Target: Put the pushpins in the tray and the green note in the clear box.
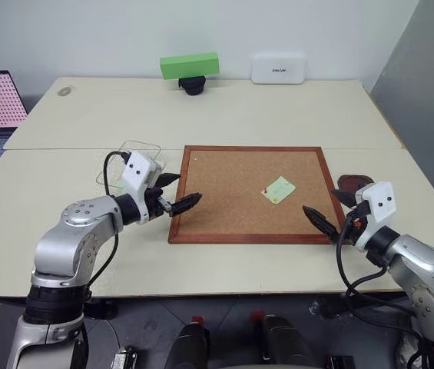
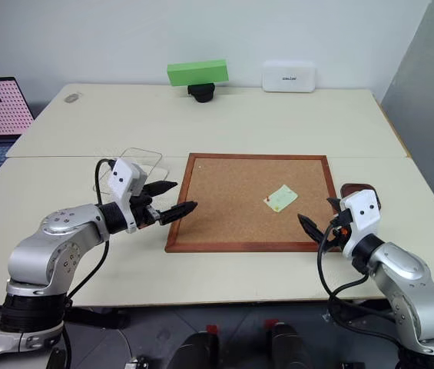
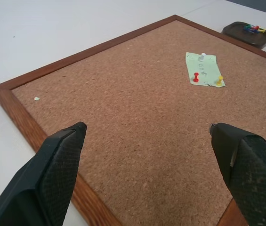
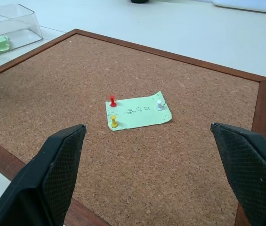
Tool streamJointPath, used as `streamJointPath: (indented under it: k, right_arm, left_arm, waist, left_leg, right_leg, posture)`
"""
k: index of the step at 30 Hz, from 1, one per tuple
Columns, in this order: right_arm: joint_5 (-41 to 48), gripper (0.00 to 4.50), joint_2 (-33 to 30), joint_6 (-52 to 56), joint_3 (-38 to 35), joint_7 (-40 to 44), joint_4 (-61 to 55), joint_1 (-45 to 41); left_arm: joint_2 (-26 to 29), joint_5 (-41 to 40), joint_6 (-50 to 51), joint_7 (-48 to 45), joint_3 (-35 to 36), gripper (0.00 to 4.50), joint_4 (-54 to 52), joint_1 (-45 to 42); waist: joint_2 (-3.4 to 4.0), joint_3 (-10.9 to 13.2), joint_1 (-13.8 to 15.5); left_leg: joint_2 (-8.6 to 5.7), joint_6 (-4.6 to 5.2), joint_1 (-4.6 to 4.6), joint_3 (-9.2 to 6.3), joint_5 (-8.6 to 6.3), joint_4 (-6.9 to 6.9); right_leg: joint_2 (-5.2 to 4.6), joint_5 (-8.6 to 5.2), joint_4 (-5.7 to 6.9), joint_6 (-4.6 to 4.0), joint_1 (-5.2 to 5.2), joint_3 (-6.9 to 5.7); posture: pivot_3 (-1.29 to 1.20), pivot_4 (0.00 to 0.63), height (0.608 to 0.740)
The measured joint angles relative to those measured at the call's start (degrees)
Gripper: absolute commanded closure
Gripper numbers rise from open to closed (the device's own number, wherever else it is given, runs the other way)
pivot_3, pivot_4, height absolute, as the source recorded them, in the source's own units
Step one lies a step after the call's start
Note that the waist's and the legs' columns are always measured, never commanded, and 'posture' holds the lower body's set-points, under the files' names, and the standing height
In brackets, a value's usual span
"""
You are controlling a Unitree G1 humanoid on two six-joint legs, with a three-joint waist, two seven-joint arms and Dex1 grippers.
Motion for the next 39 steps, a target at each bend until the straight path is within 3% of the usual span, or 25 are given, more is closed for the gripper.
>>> streamJointPath:
  k: [23, 24, 28, 39]
  right_arm:
    - [-0.8, 0.0, -0.6, -1.7, 0.3, -0.1, 2.3, -0.1]
    - [-1.4, 0.0, -0.6, -1.9, 1.0, -0.1, 2.5, -0.2]
    - [-6.5, 0.0, -0.3, -4.8, 4.0, -2.0, 7.2, -3.0]
    - [-12.4, 0.0, 4.8, -10.9, 9.0, -4.0, 20.6, -13.4]
  left_arm:
    - [-1.4, 0.8, -2.9, 0.1, -2.2, 0.04, 1.6, -1.0]
    - [-1.7, 1.1, -4.1, -0.1, -3.1, 0.41, 1.7, -0.9]
    - [-2.5, 3.7, -8.8, -1.3, -6.5, 1.13, 3.4, -0.9]
    - [-11.7, 8.9, -19.0, -1.6, -12.8, 3.28, 17.5, -5.4]
  waist:
    - [0.0, 0.0, 0.0]
    - [0.0, 0.0, 0.0]
    - [0.0, 0.0, -0.1]
    - [0.01, 0.0, 0.0]
  left_leg:
    - [0.0, 0.0, 0.0, 0.0, 0.0, 0.0]
    - [0.0, 0.0, 0.0, 0.0, 0.0, 0.0]
    - [0.0, 0.0, 0.05, 0.07, 0.0, 0.01]
    - [-0.03, 0.0, 0.02, 0.03, 0.0, 0.02]
  right_leg:
    - [0.0, 0.0, 0.0, 0.0, 0.0, 0.0]
    - [0.0, 0.0, 0.0, 0.0, 0.0, 0.0]
    - [0.0, 0.01, 0.01, 0.01, 0.0, 0.06]
    - [0.0, 0.04, 0.05, -0.04, 0.0, 0.04]
  posture:
    - [0.0, 0.15, 0.74]
    - [0.0, 0.15, 0.74]
    - [0.0, 0.15, 0.74]
    - [0.0, 0.15, 0.74]
